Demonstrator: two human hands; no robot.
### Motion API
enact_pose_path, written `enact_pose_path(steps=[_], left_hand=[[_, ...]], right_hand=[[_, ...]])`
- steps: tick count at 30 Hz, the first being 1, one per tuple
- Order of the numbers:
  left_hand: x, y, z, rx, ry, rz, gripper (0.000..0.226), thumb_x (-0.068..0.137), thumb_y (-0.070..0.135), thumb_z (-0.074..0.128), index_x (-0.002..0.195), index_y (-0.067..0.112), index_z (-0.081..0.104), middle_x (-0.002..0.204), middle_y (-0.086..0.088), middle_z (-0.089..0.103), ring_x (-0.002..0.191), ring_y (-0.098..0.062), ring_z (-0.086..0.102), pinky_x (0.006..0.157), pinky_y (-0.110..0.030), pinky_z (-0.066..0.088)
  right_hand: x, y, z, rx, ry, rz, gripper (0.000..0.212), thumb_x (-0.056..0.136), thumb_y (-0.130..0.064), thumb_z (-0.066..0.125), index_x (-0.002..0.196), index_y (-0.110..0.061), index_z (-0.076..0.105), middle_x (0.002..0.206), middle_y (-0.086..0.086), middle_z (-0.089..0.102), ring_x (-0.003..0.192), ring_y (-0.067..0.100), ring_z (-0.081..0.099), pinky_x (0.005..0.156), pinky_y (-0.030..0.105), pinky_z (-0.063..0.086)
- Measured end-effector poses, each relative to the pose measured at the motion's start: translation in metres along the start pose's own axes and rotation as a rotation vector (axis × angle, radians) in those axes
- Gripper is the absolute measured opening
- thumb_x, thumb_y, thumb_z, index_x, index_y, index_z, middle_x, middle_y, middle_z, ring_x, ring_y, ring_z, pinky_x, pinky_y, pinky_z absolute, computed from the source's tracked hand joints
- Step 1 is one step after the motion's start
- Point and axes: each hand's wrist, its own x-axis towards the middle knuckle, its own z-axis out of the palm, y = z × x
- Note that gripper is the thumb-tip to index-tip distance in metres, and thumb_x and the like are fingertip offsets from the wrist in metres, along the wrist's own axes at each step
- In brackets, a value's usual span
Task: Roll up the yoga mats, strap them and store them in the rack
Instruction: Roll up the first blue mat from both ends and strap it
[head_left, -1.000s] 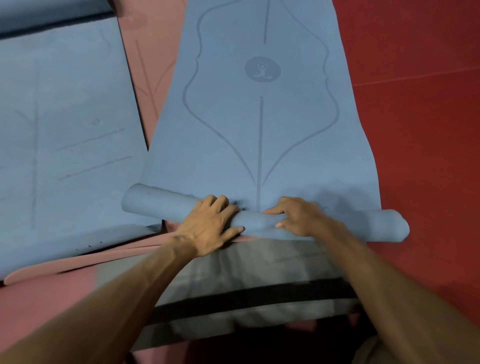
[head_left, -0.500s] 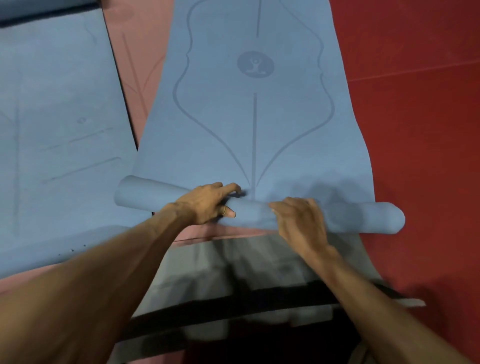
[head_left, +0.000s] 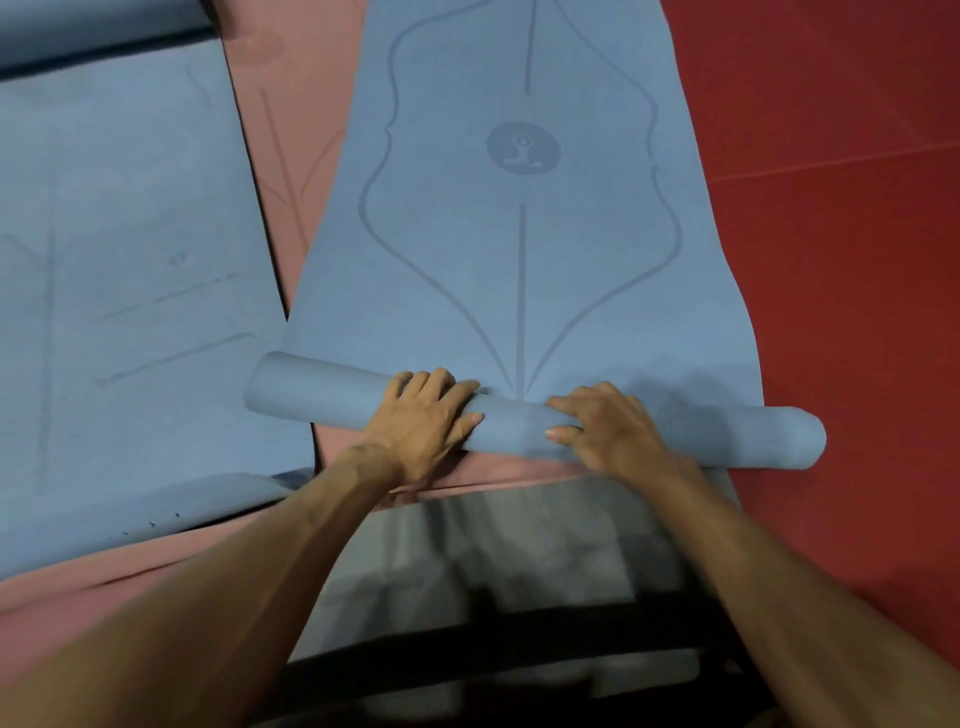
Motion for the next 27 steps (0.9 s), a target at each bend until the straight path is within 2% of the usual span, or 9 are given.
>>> enact_pose_path(steps=[2,5,9,11,14,17,20,25,27], left_hand=[[-0.005,-0.007,0.007,0.050,0.061,-0.024,0.071,0.089,0.060,0.012,0.137,0.021,0.047,0.128,-0.002,0.053,0.121,-0.028,0.046,0.110,-0.051,0.020],[-0.009,-0.017,0.013,0.138,0.121,-0.027,0.068,0.088,0.062,0.028,0.136,0.018,0.050,0.128,-0.006,0.057,0.120,-0.032,0.049,0.105,-0.059,0.031],[0.005,-0.016,0.003,0.140,0.050,-0.038,0.075,0.083,0.070,0.019,0.132,0.021,0.048,0.126,-0.001,0.056,0.115,-0.029,0.050,0.103,-0.056,0.028],[0.017,-0.018,-0.005,0.177,-0.033,-0.063,0.072,0.085,0.071,0.013,0.136,0.027,0.039,0.130,0.003,0.050,0.118,-0.026,0.044,0.103,-0.051,0.024],[0.035,-0.024,-0.015,0.199,-0.129,-0.065,0.058,0.093,0.064,0.021,0.137,0.030,0.034,0.132,0.003,0.048,0.118,-0.025,0.044,0.099,-0.046,0.029],[0.049,-0.030,-0.019,0.187,-0.168,-0.056,0.056,0.093,0.063,0.022,0.135,0.029,0.037,0.129,0.003,0.051,0.114,-0.024,0.047,0.094,-0.045,0.034],[0.054,-0.033,-0.019,0.207,-0.184,-0.051,0.056,0.093,0.064,0.024,0.133,0.028,0.039,0.126,0.002,0.051,0.112,-0.024,0.049,0.090,-0.043,0.036],[0.061,-0.033,-0.027,0.149,-0.221,-0.082,0.060,0.092,0.066,0.024,0.134,0.027,0.041,0.123,-0.001,0.053,0.114,-0.025,0.049,0.092,-0.043,0.036],[0.063,-0.033,-0.033,0.133,-0.238,-0.093,0.061,0.092,0.066,0.024,0.133,0.026,0.042,0.122,-0.002,0.055,0.115,-0.026,0.050,0.093,-0.043,0.036]], right_hand=[[0.012,0.001,-0.008,0.029,-0.067,0.021,0.034,0.096,-0.043,0.050,0.125,-0.029,0.060,0.126,0.000,0.057,0.122,0.025,0.044,0.098,0.035,0.034],[0.026,0.000,-0.011,0.087,-0.080,0.101,0.038,0.096,-0.042,0.049,0.131,-0.031,0.058,0.137,0.001,0.051,0.131,0.024,0.039,0.106,0.037,0.030],[0.031,0.000,-0.006,-0.022,-0.015,0.192,0.033,0.097,-0.046,0.043,0.124,-0.038,0.059,0.127,0.004,0.047,0.125,0.025,0.036,0.103,0.040,0.025],[0.027,-0.002,0.001,-0.063,0.115,0.178,0.034,0.099,-0.042,0.036,0.121,-0.033,0.060,0.119,0.005,0.052,0.117,0.026,0.043,0.096,0.039,0.029],[0.016,0.001,0.012,0.033,0.348,0.060,0.049,0.095,-0.042,0.029,0.118,-0.018,0.065,0.104,0.008,0.065,0.102,0.031,0.060,0.090,0.042,0.039],[0.009,0.012,0.019,-0.080,0.289,-0.022,0.063,0.088,-0.053,0.034,0.127,-0.010,0.060,0.118,0.013,0.064,0.112,0.030,0.060,0.100,0.050,0.040],[0.015,0.019,0.023,-0.247,0.203,-0.045,0.087,0.076,-0.072,0.035,0.131,-0.007,0.055,0.120,0.016,0.061,0.111,0.034,0.059,0.097,0.054,0.041],[0.031,0.016,0.009,-0.308,0.112,-0.006,0.106,0.063,-0.087,0.026,0.138,-0.015,0.044,0.119,0.009,0.056,0.106,0.031,0.053,0.094,0.045,0.034],[0.034,0.017,0.001,-0.341,0.113,-0.024,0.110,0.060,-0.087,0.010,0.139,-0.018,0.040,0.120,0.006,0.053,0.108,0.028,0.051,0.092,0.041,0.032]])
